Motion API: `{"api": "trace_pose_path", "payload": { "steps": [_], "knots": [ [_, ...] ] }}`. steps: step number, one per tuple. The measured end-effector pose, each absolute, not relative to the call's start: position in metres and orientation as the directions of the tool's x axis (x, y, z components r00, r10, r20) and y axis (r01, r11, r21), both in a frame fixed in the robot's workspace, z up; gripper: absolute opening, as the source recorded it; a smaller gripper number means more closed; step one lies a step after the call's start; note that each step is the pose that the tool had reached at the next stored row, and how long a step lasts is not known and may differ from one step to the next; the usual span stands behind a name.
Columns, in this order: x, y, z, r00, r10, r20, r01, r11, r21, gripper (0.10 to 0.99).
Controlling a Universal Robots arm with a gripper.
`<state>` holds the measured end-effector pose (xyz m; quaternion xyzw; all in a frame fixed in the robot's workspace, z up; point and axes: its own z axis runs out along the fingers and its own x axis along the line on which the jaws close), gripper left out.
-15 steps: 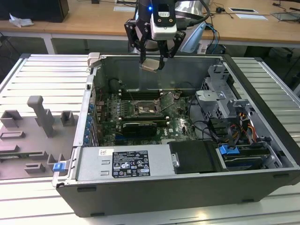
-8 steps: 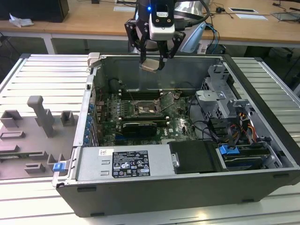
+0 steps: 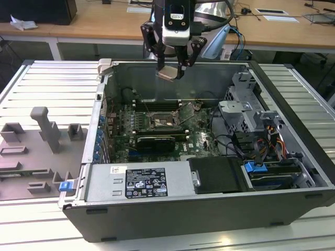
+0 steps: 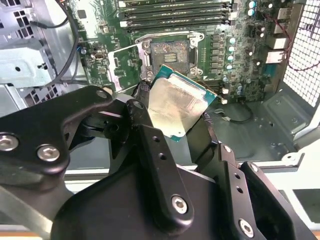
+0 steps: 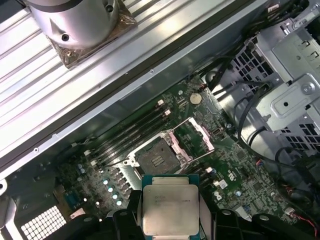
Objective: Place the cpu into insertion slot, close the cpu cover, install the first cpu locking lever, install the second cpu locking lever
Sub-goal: 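Place the cpu into insertion slot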
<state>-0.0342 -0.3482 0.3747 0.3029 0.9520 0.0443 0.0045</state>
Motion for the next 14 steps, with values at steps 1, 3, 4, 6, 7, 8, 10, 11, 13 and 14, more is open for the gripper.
{"api": "trace_pose_path", "payload": {
  "steps": [1, 3, 4, 6, 7, 8, 10, 11, 13, 14],
  "knots": [
    [-0.0343, -0.3482, 0.3746, -0.813, 0.582, 0.018, 0.581, 0.809, 0.087, 0.541],
    [-0.0343, -0.3482, 0.3744, -0.805, 0.593, 0.018, 0.592, 0.801, 0.087, 0.541],
    [-0.0343, -0.3482, 0.3744, -0.801, 0.598, 0.018, 0.597, 0.797, 0.087, 0.541],
    [-0.0343, -0.3482, 0.3742, -0.790, 0.613, 0.018, 0.612, 0.786, 0.087, 0.541],
    [-0.0342, -0.3482, 0.3742, -0.786, 0.618, 0.018, 0.617, 0.782, 0.087, 0.541],
    [-0.0343, -0.3482, 0.3741, -0.778, 0.628, 0.018, 0.627, 0.774, 0.087, 0.541],
    [-0.0343, -0.3482, 0.3739, -0.769, 0.639, 0.018, 0.638, 0.765, 0.087, 0.541],
    [-0.0342, -0.3482, 0.3737, -0.761, 0.648, 0.018, 0.647, 0.757, 0.087, 0.541],
    [-0.0343, -0.3482, 0.3736, -0.746, 0.665, 0.018, 0.664, 0.743, 0.087, 0.541],
    [-0.0343, -0.3482, 0.3735, -0.740, 0.673, 0.018, 0.671, 0.736, 0.087, 0.541]
  ]
}}
